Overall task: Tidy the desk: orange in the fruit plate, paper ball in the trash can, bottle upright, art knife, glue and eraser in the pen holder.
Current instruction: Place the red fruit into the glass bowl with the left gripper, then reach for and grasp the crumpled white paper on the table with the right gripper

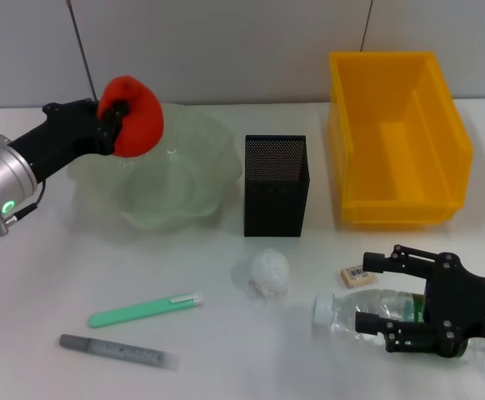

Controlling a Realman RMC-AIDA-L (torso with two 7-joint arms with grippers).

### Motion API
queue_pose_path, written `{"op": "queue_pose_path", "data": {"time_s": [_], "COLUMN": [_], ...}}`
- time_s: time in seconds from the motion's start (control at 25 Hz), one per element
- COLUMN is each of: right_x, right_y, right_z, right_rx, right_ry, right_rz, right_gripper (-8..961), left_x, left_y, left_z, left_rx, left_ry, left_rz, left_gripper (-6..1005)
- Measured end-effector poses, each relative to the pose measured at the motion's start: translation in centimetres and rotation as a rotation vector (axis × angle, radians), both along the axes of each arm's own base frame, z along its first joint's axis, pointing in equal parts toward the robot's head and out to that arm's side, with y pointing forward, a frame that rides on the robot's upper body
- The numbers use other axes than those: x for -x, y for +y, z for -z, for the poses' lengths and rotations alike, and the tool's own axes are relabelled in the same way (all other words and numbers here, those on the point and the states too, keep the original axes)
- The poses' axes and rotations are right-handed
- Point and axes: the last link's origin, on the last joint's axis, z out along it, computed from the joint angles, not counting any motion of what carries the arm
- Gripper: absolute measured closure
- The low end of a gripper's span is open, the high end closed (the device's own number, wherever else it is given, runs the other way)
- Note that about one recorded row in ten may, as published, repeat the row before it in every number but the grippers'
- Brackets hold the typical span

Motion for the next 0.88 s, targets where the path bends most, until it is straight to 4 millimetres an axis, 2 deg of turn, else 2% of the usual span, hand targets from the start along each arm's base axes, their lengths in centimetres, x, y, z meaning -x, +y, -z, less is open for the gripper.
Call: {"op": "queue_pose_path", "data": {"time_s": [0.24, 0.48, 0.56, 0.72, 0.76, 0.8, 0.88], "right_x": [-0.1, -0.1, -0.1, 0.1, 0.2, 0.4, 0.7], "right_y": [0.2, 0.2, 0.3, 0.7, 0.9, 1.2, 1.7], "right_z": [0.1, 0.1, 0.1, -0.4, -0.7, -1.1, -1.9], "right_rx": [-0.005, -0.006, -0.009, 0.000, 0.006, 0.011, 0.026], "right_ry": [-0.007, -0.008, -0.010, -0.009, -0.011, -0.017, -0.037], "right_rz": [0.007, 0.009, 0.012, 0.044, 0.054, 0.065, 0.092], "right_gripper": [172, 175, 175, 177, 177, 178, 178], "left_x": [-0.1, -0.1, -0.1, 0.2, 0.3, 0.5, 0.9], "left_y": [0.5, 0.4, -0.2, -1.6, -2.2, -3.8, -6.1], "left_z": [0.7, 0.9, 0.9, 0.8, 0.8, 1.1, 1.7], "left_rx": [-0.030, -0.020, -0.003, 0.012, 0.022, 0.053, 0.105], "left_ry": [0.014, 0.020, 0.008, -0.014, -0.022, -0.029, -0.015], "left_rz": [-0.018, -0.013, 0.009, 0.053, 0.075, 0.127, 0.199], "left_gripper": [929, 721, 476, 316, 276, 236, 208]}}
